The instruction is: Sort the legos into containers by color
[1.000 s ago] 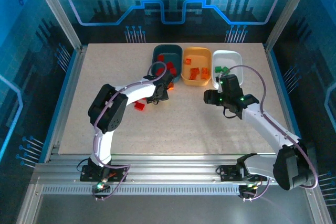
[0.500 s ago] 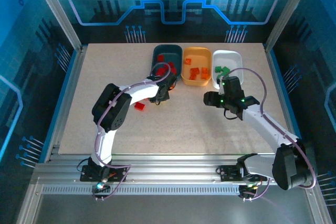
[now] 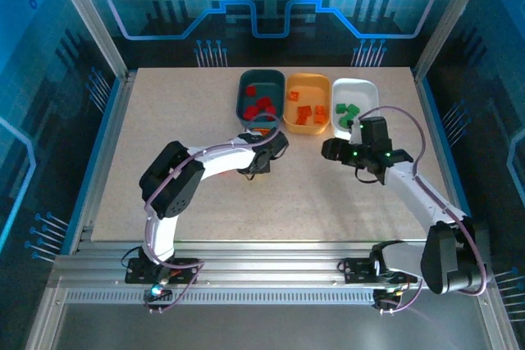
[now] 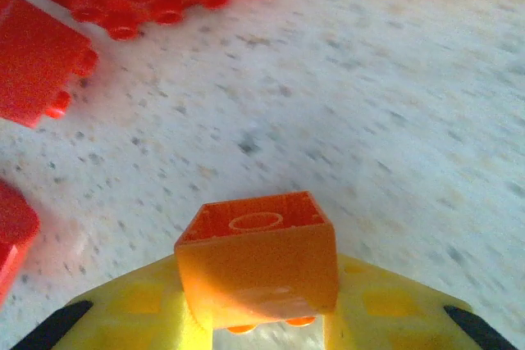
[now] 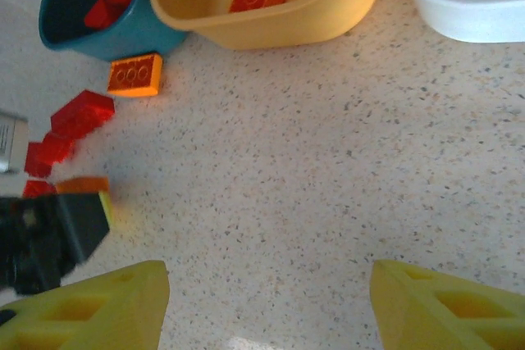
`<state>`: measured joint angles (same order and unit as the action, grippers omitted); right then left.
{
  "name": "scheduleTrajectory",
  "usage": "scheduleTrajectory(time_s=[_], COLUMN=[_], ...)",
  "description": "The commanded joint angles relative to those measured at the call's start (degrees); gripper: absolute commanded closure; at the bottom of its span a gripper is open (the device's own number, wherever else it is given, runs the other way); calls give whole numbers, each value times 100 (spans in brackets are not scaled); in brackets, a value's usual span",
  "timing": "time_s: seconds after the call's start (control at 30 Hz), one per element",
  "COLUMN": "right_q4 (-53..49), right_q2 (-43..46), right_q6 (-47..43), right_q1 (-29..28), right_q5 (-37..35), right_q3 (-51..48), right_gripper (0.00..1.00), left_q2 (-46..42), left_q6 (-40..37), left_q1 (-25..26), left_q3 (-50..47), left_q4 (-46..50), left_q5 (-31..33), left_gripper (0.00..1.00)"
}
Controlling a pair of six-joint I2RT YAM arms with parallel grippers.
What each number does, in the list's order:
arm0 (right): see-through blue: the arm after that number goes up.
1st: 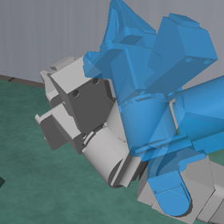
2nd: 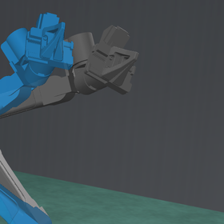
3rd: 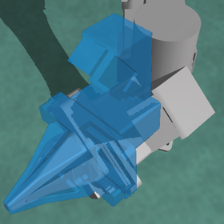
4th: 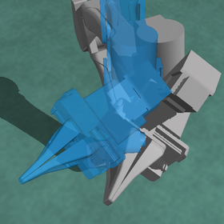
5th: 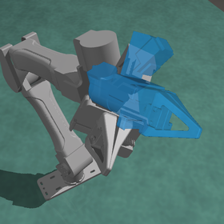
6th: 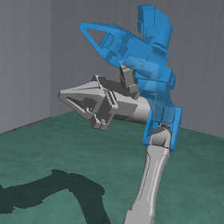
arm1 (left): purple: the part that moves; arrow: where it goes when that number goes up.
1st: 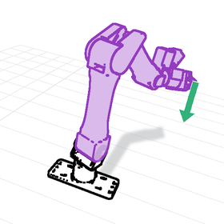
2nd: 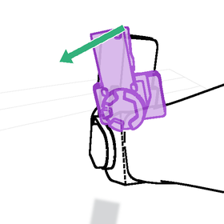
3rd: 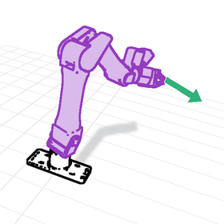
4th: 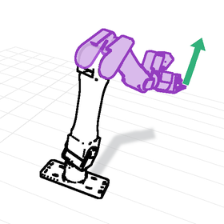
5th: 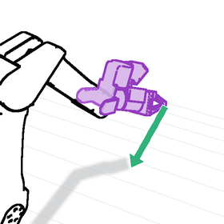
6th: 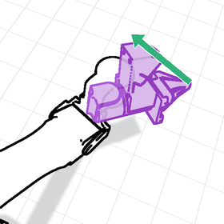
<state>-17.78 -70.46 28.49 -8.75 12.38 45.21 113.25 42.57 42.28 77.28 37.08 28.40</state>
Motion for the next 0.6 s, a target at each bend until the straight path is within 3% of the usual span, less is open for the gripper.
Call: scheduleTrajectory(time_s=[0.0, 0.27, 0.57], right_q4=[186, 387, 442], right_q2=[-93, -309, -243], right_q6=[255, 467, 561], right_q1=[311, 507, 717], right_q5=[522, 733, 775], right_q3=[-91, -200, -431], right_gripper=[33, 33, 34], left_q2=[-307, 205, 1688], left_q6=[-348, -1052, -1506], left_q1=[262, 431, 278], left_q3=[739, 2360, 4324], left_q4=[552, 517, 389], left_q5=[-38, -620, -1388], left_gripper=[73, 75, 75])
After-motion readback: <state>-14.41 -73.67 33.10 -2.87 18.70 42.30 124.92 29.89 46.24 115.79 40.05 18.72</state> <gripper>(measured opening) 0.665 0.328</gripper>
